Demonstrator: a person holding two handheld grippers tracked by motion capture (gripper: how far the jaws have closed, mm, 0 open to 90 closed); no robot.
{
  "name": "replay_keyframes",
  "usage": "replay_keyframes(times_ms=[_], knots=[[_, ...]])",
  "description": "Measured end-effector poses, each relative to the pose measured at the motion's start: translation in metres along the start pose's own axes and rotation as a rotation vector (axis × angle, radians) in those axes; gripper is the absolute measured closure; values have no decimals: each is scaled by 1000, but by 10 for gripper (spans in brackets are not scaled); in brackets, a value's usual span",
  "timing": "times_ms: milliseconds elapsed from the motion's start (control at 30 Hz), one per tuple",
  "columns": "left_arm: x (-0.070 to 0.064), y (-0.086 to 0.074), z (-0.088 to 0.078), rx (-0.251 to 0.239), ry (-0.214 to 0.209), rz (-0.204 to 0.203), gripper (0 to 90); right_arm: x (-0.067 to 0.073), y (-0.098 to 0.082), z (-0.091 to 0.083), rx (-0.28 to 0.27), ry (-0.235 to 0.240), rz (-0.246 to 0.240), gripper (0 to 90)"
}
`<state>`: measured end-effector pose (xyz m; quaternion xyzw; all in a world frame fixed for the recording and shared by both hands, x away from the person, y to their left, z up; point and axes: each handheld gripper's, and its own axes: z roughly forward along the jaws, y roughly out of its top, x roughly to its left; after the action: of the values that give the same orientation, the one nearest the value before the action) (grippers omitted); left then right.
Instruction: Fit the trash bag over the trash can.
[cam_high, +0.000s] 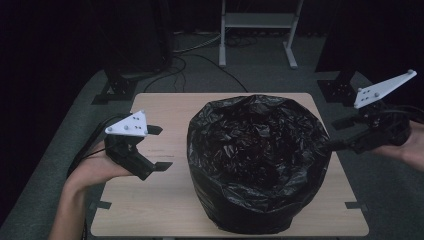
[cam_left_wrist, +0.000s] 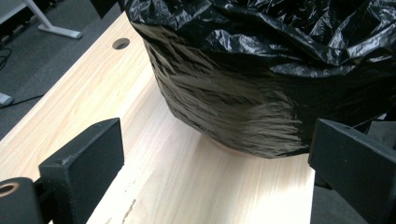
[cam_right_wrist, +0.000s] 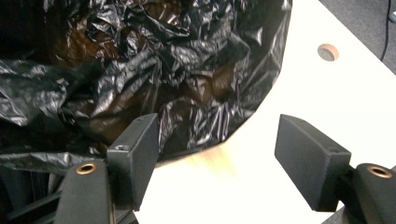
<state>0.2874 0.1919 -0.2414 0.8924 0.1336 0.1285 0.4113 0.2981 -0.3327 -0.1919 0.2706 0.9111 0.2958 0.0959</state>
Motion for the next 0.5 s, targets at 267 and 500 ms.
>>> replay_keyframes(times_ms=[267,500], knots=[[-3,-5,0,0,-1,-6,26,-1,-16,1,-6,4,24,299],[-3,-10,4,-1,-8,-14,26,-3,-30,0,-7,5,43,299]])
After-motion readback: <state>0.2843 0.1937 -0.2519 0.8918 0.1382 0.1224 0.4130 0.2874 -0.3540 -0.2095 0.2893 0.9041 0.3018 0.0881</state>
